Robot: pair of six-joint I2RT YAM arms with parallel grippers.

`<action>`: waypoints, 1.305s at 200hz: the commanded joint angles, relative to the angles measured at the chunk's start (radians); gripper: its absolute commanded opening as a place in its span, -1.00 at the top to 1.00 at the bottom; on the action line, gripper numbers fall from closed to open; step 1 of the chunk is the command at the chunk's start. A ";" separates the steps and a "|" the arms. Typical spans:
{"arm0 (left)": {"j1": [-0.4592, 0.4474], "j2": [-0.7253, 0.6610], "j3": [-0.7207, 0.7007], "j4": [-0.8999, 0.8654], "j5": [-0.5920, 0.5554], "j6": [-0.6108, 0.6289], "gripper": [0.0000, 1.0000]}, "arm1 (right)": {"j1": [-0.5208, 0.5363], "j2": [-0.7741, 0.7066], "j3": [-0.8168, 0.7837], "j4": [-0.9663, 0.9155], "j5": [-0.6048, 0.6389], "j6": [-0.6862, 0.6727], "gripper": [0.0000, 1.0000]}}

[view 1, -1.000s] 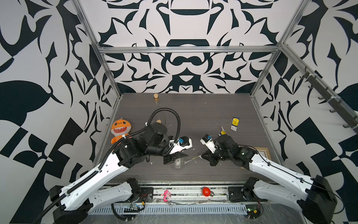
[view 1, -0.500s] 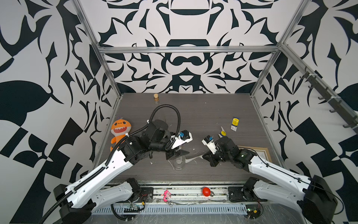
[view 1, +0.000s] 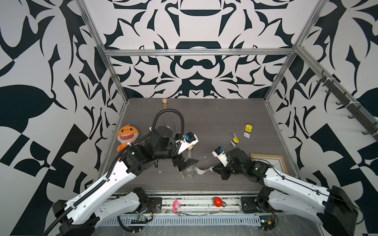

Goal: Remove the label from the bottle
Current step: Tear open the label from the bottle.

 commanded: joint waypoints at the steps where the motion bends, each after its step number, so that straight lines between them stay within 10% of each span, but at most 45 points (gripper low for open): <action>1: 0.006 -0.049 -0.018 -0.017 -0.046 -0.071 -0.98 | 0.052 -0.005 0.000 0.033 0.030 0.030 1.00; 135: 0.006 -0.131 -0.175 0.189 -0.016 -0.319 -0.98 | 0.435 0.018 -0.053 0.253 0.304 0.198 1.00; 261: 0.005 -0.175 -0.225 0.265 -0.081 -0.381 -0.99 | 0.547 0.319 0.054 0.541 0.258 0.170 1.00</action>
